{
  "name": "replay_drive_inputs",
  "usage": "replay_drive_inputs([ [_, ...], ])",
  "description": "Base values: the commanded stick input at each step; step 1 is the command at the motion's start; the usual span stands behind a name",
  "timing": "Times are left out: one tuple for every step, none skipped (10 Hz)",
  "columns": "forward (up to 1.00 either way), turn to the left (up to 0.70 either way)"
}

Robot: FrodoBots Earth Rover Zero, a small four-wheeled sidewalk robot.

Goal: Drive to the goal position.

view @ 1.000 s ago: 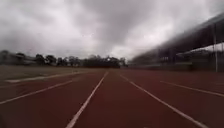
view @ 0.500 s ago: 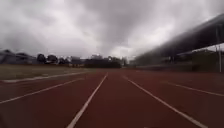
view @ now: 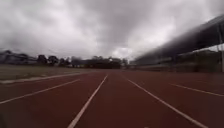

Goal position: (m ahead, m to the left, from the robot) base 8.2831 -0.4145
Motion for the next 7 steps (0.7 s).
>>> replay_drive_inputs([
  [0.7,-0.03],
  [0.7,-0.07],
  [0.7,-0.04],
  [0.7,0.0],
  [0.7,0.0],
  [0.7,0.0],
  [0.7,0.0],
])
